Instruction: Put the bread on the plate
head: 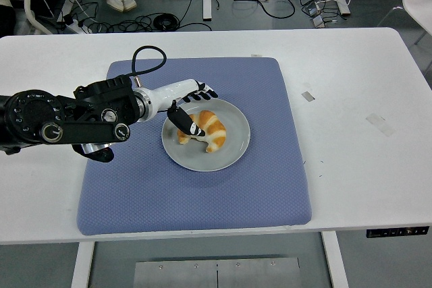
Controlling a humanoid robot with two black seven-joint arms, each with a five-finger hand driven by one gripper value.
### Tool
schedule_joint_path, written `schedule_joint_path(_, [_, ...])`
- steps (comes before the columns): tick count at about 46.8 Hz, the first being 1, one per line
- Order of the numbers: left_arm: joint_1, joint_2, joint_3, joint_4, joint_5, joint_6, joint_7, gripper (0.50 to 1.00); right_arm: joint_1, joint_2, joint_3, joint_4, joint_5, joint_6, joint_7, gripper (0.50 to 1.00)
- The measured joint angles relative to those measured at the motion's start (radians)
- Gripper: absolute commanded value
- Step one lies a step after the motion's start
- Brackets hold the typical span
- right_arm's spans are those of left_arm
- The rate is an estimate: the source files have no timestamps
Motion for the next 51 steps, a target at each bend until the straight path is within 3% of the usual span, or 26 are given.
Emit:
schedule_joint_path(8, [-0.001,0.02,-0.05,0.009,-0.006,-0.007,-0.001,0.975,0.0,0.0,0.0,0.0,0.0,0.0,0.0,1.0])
schedule_joint_path(29, [0.01,0.114,-0.171,0.059,-0.012,-0.017,-0.002,0.981,0.0,0.0,0.0,0.0,0.0,0.0,0.0,1.0])
schedule_joint_path(51, [0.207,0.092,-0.481,0.248,-0.015,-0.019,-0.007,0.981,0.0,0.0,0.0,0.001,0.0,0.0,0.0,1.0])
